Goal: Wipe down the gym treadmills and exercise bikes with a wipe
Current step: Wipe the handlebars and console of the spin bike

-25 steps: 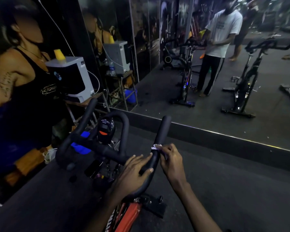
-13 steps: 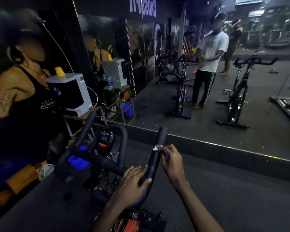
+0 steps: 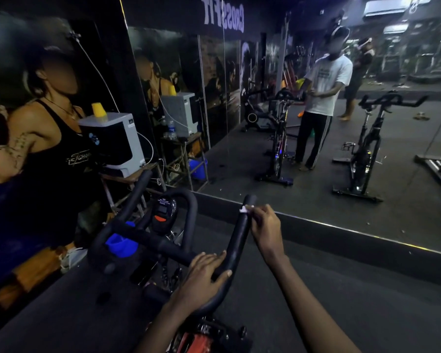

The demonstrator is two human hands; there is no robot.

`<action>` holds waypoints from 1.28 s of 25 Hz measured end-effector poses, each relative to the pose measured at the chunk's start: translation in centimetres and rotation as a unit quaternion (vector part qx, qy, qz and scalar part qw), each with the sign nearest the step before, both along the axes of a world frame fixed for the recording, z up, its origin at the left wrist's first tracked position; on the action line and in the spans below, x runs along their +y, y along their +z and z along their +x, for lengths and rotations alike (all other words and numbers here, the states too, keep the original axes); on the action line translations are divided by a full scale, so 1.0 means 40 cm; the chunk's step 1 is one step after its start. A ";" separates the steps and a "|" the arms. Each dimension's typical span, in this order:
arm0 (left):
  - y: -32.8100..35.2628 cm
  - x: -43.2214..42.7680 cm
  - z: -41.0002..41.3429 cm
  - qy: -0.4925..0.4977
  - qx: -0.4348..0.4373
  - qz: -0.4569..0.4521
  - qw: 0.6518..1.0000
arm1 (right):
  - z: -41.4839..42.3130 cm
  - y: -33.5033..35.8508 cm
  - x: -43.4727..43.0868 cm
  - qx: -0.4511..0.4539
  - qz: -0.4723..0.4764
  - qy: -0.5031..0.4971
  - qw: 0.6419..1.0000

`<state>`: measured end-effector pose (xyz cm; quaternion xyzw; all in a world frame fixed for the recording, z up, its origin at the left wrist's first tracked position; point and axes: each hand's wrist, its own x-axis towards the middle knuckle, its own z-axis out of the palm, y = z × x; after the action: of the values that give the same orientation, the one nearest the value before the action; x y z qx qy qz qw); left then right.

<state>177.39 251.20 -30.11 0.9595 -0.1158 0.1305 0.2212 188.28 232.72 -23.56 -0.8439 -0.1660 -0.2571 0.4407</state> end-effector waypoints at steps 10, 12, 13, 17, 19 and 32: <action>0.006 0.060 -0.038 0.018 -0.066 0.014 0.998 | 0.000 0.006 0.007 -0.005 -0.018 -0.019 1.000; 0.008 0.110 -0.054 0.056 -0.101 0.044 0.992 | 0.014 0.016 0.013 0.014 -0.034 -0.030 0.999; 0.010 0.134 -0.062 0.083 -0.105 0.054 0.989 | 0.017 0.021 0.016 0.028 -0.044 -0.040 0.998; 0.030 0.185 -0.091 0.219 -0.046 0.048 0.973 | -0.045 0.028 0.035 0.076 -0.105 0.005 0.992; 0.027 0.199 -0.106 0.256 0.007 0.003 0.967 | -0.121 0.000 0.066 0.110 -0.141 0.051 0.982; 0.000 0.260 -0.123 0.269 0.017 -0.087 0.959 | -0.229 -0.092 0.266 0.097 -0.104 0.104 0.984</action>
<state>172.45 261.62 -30.09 0.9344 0.1620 0.1782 0.2626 179.14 243.35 -27.26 -0.8843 -0.2350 -0.1077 0.3888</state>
